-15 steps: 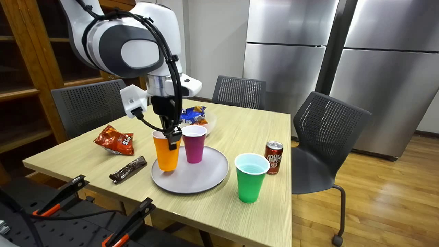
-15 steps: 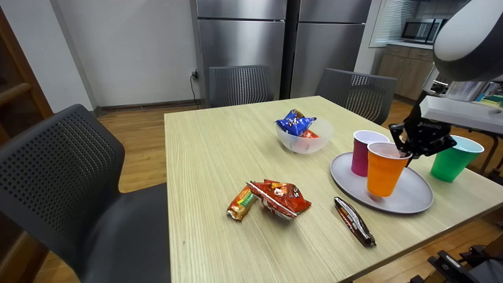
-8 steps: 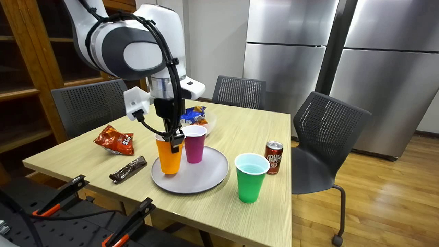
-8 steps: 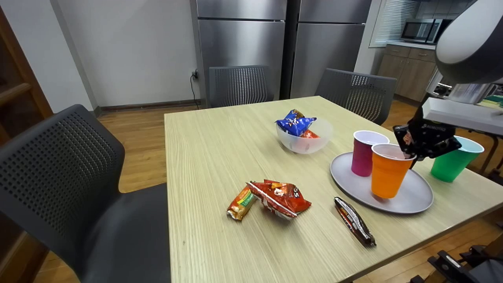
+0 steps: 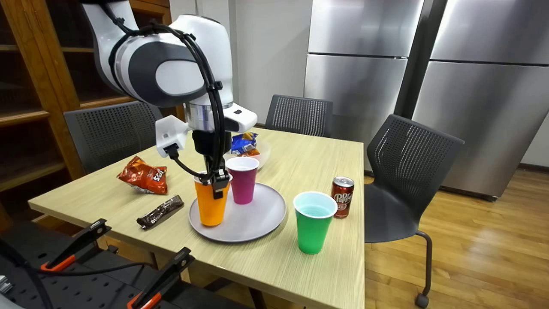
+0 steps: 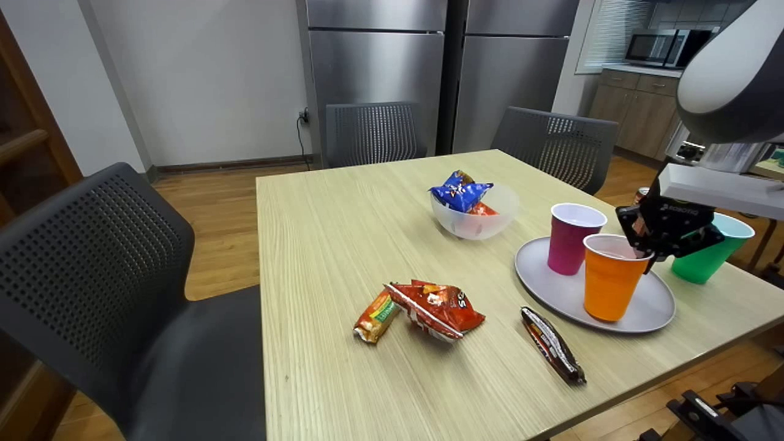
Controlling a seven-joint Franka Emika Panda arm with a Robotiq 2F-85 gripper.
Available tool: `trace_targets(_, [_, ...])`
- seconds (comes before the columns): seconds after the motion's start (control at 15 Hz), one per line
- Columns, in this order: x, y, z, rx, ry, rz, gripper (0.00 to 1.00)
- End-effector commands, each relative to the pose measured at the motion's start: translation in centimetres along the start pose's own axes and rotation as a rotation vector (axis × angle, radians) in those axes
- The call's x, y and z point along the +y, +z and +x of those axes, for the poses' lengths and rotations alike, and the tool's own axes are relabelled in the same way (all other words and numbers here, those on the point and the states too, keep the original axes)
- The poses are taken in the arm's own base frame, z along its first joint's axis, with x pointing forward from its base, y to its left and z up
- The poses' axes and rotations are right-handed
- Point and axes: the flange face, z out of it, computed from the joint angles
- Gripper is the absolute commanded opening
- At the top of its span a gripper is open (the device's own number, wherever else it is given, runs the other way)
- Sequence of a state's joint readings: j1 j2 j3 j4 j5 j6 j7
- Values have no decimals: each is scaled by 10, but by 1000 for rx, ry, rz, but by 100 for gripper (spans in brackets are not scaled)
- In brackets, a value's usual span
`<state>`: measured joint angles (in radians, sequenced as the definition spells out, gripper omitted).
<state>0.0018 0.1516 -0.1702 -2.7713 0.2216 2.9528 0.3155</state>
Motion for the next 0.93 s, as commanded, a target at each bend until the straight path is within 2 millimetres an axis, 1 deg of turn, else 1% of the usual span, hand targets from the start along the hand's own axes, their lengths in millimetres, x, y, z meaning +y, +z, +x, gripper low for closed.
trace_targets(0.0, [0, 0, -1, 12, 12, -4, 3])
trace_targets(0.07, [0, -1, -1, 13, 12, -4, 29])
trace_targets(0.13, [0, -1, -1, 15, 11, -3, 29])
trace_targets(0.2, [0, -1, 0, 15, 11, -3, 34])
trace_targets(0.27, [-1, -1, -1, 16, 10, -3, 40])
trace_targets(0.47, [-1, -2, -1, 19, 9, -5, 64])
trace_targets(0.6, [-2, -3, -1, 22, 9, -7, 77])
trace_targets(0.73, [-2, -4, 0, 24, 9, -6, 92])
trace_targets(0.8, [-3, -6, 0, 24, 8, -4, 99])
trace_targets(0.87, [-3, -8, 0, 18, 5, 2, 100])
